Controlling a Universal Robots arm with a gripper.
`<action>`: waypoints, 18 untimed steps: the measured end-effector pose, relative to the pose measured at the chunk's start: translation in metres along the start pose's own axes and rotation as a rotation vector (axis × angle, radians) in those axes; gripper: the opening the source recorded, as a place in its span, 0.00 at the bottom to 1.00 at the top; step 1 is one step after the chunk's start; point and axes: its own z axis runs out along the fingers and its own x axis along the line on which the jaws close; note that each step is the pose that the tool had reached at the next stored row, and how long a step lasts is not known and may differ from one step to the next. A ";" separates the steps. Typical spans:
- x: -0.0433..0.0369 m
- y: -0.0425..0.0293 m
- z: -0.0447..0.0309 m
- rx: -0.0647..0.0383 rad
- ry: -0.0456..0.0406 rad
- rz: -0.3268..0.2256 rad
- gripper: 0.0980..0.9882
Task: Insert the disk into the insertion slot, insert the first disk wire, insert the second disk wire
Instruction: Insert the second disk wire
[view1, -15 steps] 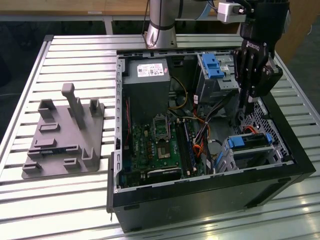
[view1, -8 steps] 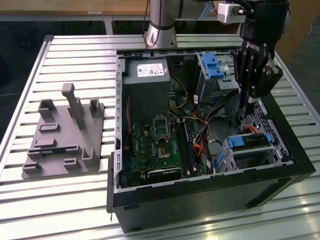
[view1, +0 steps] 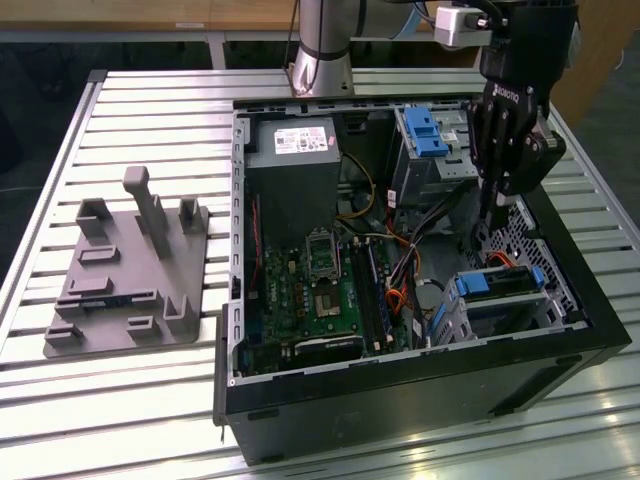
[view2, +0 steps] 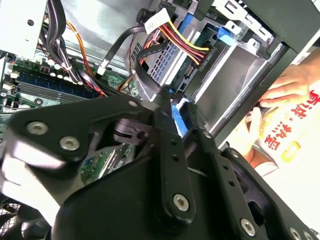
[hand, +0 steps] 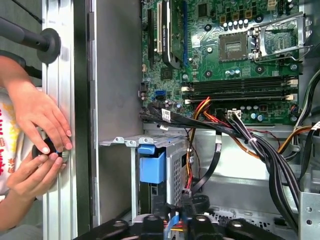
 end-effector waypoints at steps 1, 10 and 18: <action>0.0000 0.0000 0.0001 0.000 0.0006 0.000 0.21; -0.0004 0.0000 0.0009 0.002 0.0016 0.001 0.06; -0.0004 -0.0086 0.0013 -0.011 0.0012 -0.004 0.06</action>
